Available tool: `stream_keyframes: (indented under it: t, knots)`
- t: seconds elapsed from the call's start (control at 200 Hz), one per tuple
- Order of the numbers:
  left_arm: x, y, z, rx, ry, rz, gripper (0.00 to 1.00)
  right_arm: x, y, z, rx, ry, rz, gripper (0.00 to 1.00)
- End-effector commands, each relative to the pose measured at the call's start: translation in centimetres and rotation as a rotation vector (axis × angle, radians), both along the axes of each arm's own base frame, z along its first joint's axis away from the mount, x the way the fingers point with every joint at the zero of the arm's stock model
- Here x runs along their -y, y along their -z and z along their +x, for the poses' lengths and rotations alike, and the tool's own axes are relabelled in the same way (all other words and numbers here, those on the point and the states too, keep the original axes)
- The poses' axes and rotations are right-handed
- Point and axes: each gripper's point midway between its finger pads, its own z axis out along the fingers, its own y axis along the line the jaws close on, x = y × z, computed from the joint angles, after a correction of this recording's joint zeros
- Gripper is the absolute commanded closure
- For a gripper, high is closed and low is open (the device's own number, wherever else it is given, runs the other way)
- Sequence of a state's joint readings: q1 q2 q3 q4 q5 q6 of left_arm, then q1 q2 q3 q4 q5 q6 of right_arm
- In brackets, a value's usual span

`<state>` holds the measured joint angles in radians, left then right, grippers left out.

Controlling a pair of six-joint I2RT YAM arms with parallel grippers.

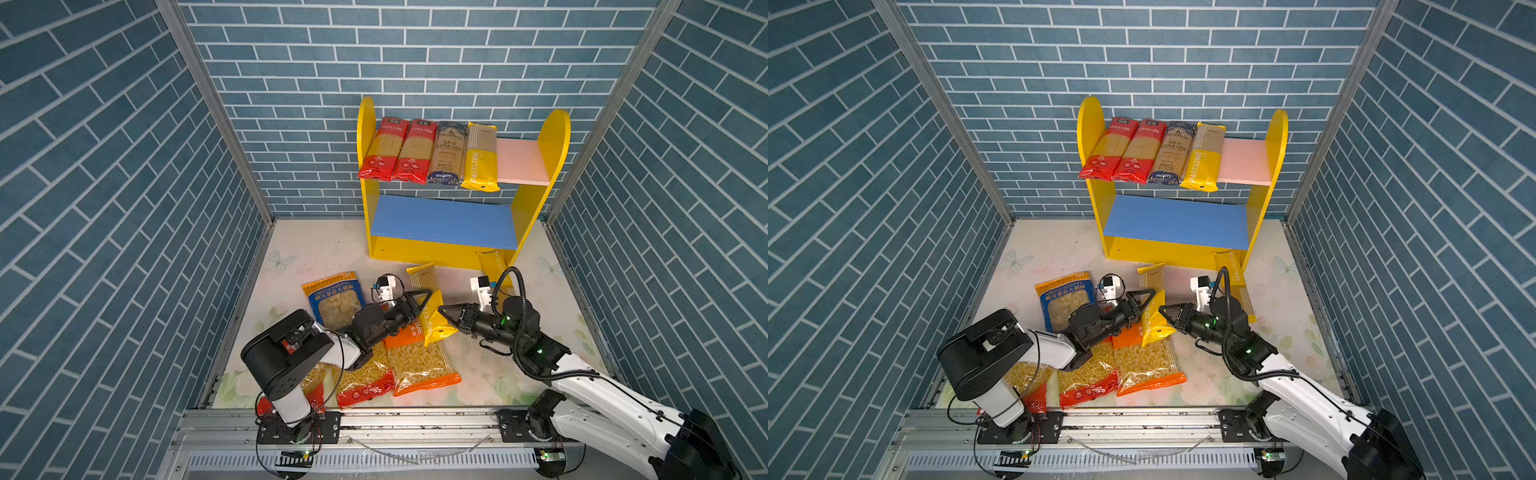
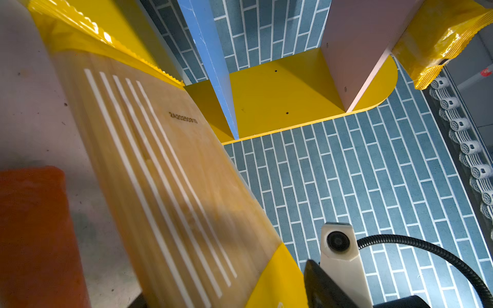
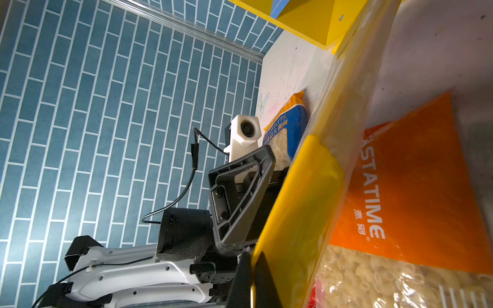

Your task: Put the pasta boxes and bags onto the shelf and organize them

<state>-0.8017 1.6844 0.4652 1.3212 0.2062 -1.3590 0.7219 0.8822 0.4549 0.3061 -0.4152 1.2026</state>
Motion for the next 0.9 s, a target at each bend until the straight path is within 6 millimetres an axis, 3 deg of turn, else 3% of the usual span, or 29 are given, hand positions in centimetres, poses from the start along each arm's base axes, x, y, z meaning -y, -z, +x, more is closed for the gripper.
stream_keyframes:
  t: [0.0,0.305,0.535,0.65,0.795,0.895]
  knots:
    - [-0.2,-4.4,0.0,0.137,0.01,-0.076,0.31,0.1,-1.9,-0.6,0.051,-0.012,0.066,1.0]
    - [0.1,-6.0,0.0,0.187,0.042,-0.089,0.64,0.7,-0.9,-0.7,0.036,0.008,0.037,1.0]
    - [0.0,-7.5,0.0,0.222,0.047,-0.109,0.79,0.5,-1.2,-0.3,0.045,0.009,0.003,1.0]
    - [-0.5,-8.5,0.2,0.236,0.036,-0.118,0.83,0.8,-0.9,-0.1,0.041,0.032,-0.015,0.84]
    - [-1.3,-10.1,0.6,0.263,0.016,-0.123,0.86,1.7,0.2,0.1,0.023,0.078,-0.058,0.58]
    - [-1.9,-11.4,1.0,0.285,-0.007,-0.117,0.88,2.3,0.8,0.1,0.014,0.105,-0.074,0.49]
